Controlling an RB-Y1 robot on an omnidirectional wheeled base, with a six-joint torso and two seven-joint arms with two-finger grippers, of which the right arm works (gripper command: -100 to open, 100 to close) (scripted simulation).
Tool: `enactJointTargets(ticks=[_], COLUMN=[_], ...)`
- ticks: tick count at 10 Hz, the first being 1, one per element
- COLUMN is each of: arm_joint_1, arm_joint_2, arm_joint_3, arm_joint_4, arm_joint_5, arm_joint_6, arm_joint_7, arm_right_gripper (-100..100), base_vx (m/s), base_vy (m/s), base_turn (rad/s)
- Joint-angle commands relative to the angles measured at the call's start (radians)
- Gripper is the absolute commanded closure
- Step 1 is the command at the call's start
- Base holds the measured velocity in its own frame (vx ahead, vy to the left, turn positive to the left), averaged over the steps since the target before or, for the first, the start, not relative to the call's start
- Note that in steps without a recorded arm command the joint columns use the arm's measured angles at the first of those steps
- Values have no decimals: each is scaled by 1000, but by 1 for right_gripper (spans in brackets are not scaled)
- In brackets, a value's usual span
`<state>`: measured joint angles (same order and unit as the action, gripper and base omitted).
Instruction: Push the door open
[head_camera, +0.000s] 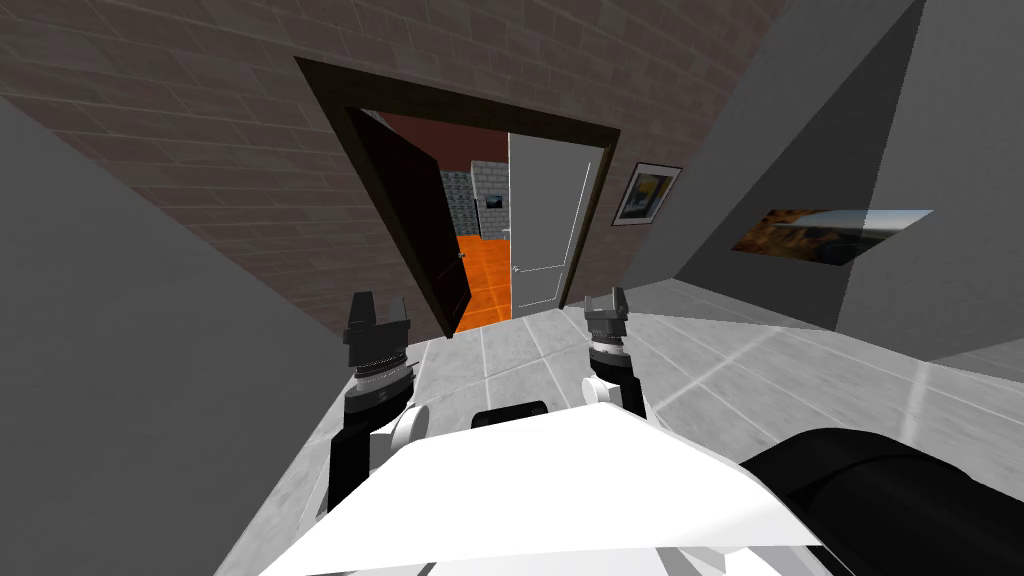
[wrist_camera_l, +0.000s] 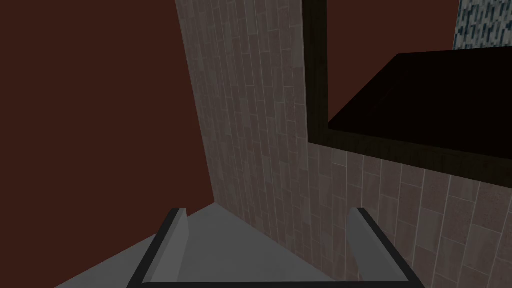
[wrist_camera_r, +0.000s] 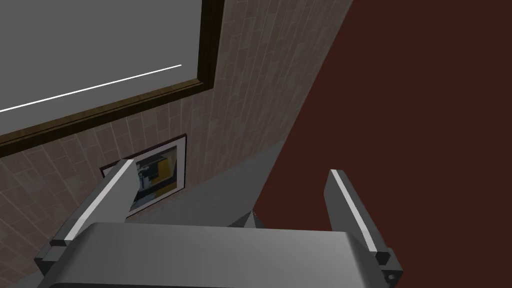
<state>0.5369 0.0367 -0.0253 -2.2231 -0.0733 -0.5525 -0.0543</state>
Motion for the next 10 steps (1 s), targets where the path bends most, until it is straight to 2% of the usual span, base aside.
enactJointTargets(ticks=[1, 7, 10], arm_joint_1=[-13, -58, -87], arm_joint_2=[-17, -58, -78], arm_joint_3=[-5, -20, -29], arm_joint_4=[35, 155, 232], arm_joint_5=[13, 56, 84], arm_joint_6=[-7, -31, -47], arm_joint_7=[30, 132, 198], arm_right_gripper=[-100, -100, -100], base_vx=[126, 124, 112], base_vy=[-64, 7, 1], base_turn=[16, 7, 8])
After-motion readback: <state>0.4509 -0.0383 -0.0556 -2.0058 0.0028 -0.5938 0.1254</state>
